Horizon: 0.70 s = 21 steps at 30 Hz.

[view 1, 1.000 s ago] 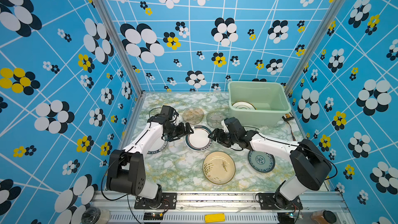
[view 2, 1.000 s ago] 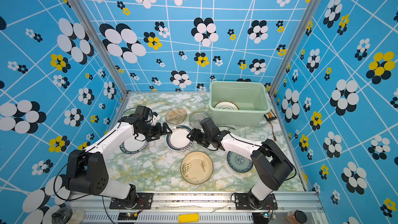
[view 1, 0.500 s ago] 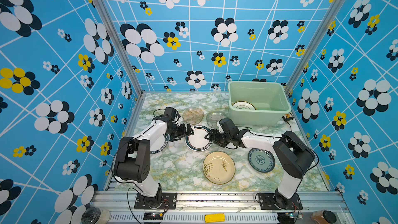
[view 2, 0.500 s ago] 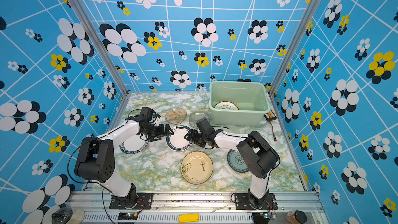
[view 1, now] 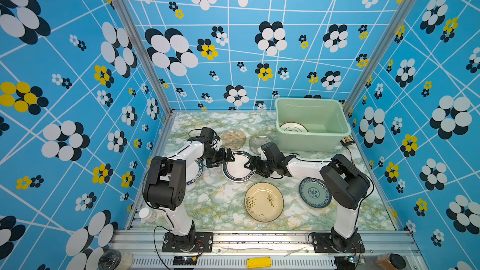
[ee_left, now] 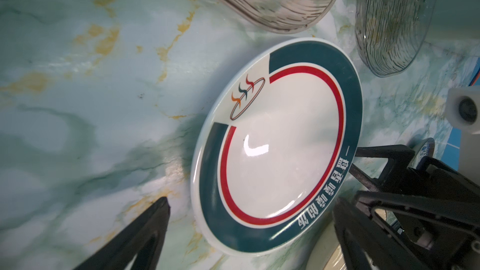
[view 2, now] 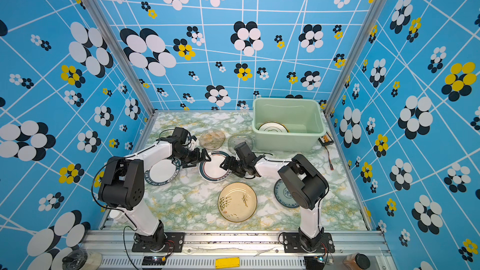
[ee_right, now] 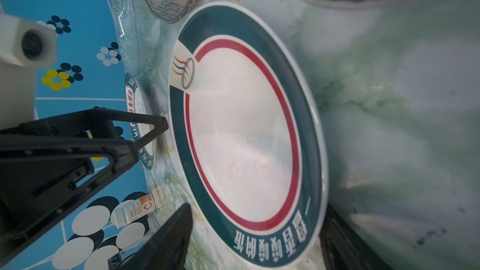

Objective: Place the plates into the plastic bin on the countertop
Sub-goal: Pick up the plate from the center of the table.

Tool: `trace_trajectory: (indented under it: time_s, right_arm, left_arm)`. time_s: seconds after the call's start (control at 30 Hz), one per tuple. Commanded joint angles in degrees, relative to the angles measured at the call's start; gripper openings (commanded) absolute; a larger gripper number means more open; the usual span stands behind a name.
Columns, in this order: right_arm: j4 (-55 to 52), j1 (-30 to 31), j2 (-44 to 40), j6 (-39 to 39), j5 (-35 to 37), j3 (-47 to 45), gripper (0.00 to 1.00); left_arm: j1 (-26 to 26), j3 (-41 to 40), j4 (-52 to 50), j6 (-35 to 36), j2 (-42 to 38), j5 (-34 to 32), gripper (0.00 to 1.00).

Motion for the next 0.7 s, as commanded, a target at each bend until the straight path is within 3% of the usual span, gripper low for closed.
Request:
trace_trajectory:
  time_s: [0.0,0.17,0.4,0.67]
  right_arm:
    - [0.0,0.0,1.5,-1.3,-1.7,1.5,0.77]
    - [0.9,0.0,2.4,-1.0,-3.7,2.1,0.76]
    - [1.4,0.1,2.9,-0.7,-5.5,2.8,0.74]
    - [1.9,0.5,2.3,-0.7,-6.0,4.1,0.65]
  left_arm:
    - [0.5,1.1,-0.7,1.7,1.1,1.5,0.99]
    - [0.5,2.0,-0.7,3.2,3.2,6.3,0.99]
    - [0.6,2.3,-0.7,3.6,4.2,8.2,0.99]
    - [0.5,0.8,-0.4,3.3,2.9,9.6,0.96]
